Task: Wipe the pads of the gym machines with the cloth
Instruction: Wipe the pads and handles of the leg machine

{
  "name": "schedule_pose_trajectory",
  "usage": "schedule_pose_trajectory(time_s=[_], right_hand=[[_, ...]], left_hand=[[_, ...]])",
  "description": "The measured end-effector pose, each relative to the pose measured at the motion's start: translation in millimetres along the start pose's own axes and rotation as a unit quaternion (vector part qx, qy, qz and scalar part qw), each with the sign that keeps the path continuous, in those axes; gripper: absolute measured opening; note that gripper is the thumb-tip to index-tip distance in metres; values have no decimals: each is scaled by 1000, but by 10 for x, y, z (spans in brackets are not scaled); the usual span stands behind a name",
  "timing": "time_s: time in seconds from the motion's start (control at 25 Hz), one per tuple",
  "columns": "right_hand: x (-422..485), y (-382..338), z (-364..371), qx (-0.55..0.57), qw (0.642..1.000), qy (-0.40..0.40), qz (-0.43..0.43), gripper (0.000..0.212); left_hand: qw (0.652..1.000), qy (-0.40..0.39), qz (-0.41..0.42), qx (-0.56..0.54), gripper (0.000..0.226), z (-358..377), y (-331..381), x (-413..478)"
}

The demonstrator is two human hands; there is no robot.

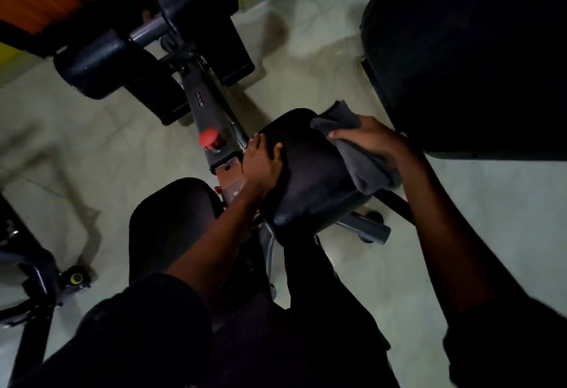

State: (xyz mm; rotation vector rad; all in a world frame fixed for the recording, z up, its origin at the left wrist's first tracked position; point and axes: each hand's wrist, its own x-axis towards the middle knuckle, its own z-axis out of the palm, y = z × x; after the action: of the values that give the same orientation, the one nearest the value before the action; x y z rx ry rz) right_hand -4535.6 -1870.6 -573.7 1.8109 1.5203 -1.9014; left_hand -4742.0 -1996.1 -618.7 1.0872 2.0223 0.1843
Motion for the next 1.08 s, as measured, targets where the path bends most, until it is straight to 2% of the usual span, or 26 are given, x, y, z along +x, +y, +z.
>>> schedule_pose_trajectory(time_s=[0.16,0.36,0.44,0.72,1.0,1.08], right_hand=[[170,67,-19,78,997,-19,20,19],[682,3,10,94,994,-45,35,51],[768,54,7,94,993,-64,37,55],[195,336,-99,97,994,-47,13,27],[-64,262,36,126,992,23,-5,23],[-216,368,102,95,993,68,-7,20]], left_hand=[[999,32,-12,29,70,99,22,18],[999,42,12,25,62,115,-15,30],[999,47,14,21,57,129,-7,31],[998,52,12,25,54,132,-26,39],[998,55,3,-6,61,127,-59,89],[999,54,4,-8,58,140,-75,97]])
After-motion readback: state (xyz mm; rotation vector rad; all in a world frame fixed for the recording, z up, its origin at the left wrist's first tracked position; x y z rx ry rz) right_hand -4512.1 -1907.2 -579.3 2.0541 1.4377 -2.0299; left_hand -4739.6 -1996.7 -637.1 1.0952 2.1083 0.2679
